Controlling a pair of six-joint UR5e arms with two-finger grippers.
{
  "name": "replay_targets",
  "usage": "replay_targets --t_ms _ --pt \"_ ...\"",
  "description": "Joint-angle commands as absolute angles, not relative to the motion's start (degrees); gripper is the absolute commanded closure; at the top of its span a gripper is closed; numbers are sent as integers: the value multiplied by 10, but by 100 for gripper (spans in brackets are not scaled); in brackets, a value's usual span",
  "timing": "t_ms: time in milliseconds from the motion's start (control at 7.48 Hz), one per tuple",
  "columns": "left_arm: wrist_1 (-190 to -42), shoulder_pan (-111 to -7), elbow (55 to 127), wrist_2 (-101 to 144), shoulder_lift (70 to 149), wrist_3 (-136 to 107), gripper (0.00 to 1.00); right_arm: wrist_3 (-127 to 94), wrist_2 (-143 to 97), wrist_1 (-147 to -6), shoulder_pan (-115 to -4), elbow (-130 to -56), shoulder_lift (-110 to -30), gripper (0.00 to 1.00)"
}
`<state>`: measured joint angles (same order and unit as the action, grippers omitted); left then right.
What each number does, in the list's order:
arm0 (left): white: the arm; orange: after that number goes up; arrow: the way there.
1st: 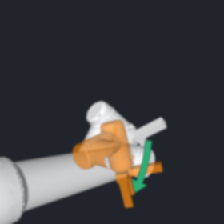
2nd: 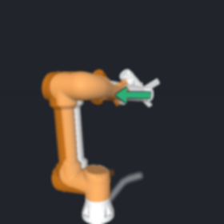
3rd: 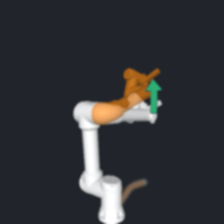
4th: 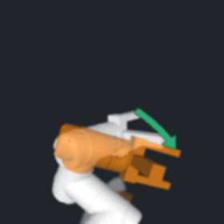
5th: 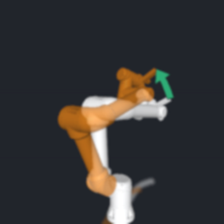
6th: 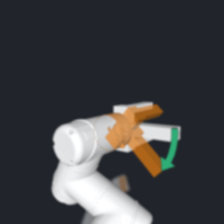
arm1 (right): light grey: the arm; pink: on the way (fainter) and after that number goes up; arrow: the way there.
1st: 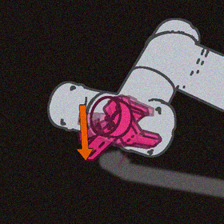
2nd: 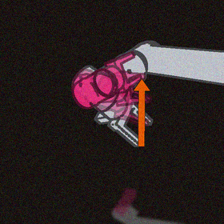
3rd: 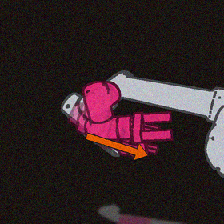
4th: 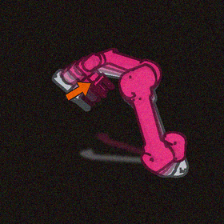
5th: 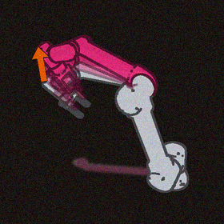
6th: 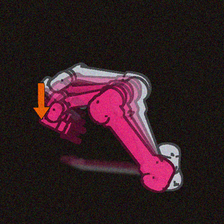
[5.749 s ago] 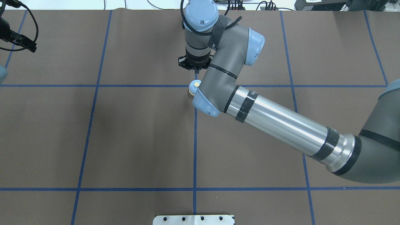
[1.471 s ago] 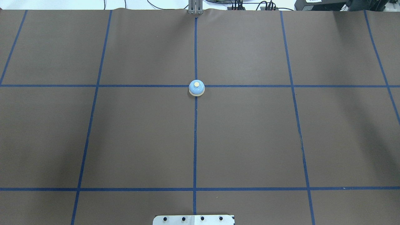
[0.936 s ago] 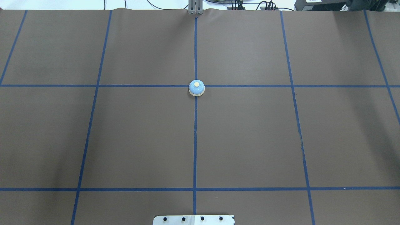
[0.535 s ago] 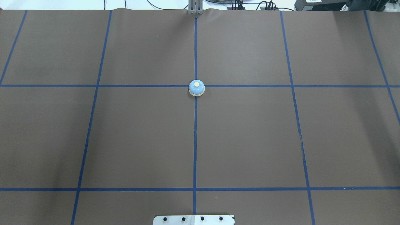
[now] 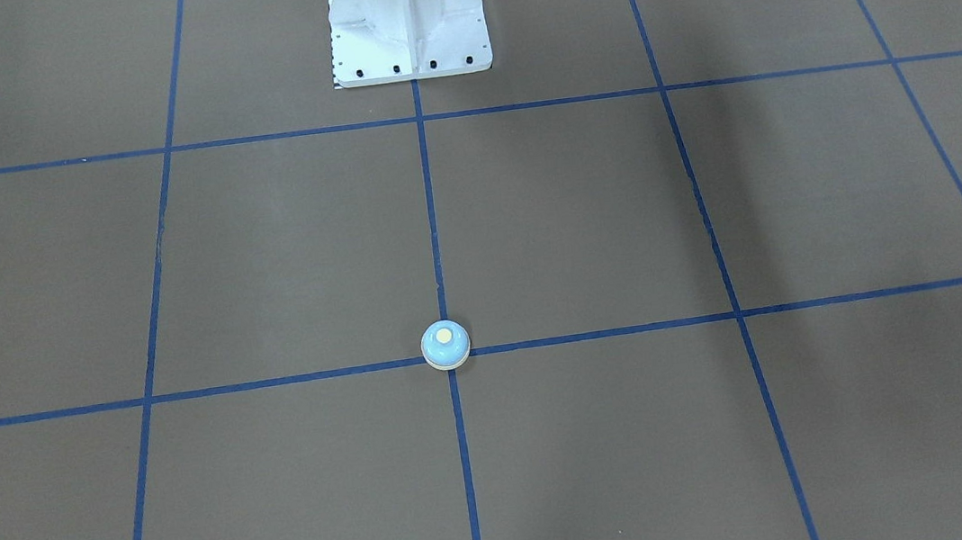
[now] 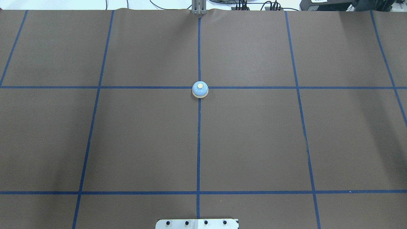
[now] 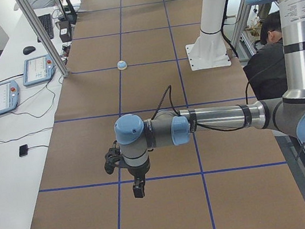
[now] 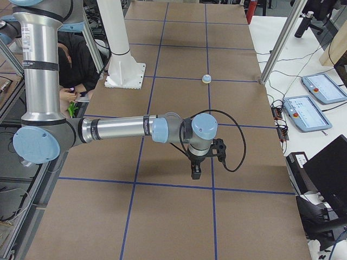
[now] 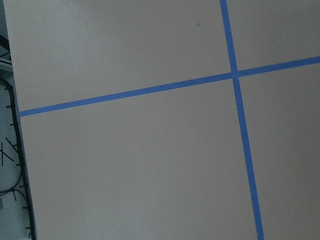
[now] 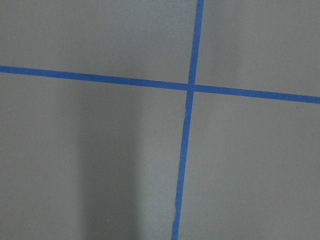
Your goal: Place and press bell with both arms
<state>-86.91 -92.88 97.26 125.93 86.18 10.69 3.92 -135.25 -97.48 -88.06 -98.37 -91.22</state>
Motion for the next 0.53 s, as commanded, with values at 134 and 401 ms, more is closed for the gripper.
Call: replay_targets --t_ms 134,401 --pt "-871 -916 985 1337 866 45 0 38 -1356 -976 -881 -983 -913 0" --pt "-913 -890 997 1334 853 -10 0 38 -1360 -976 -881 -983 -914 0"
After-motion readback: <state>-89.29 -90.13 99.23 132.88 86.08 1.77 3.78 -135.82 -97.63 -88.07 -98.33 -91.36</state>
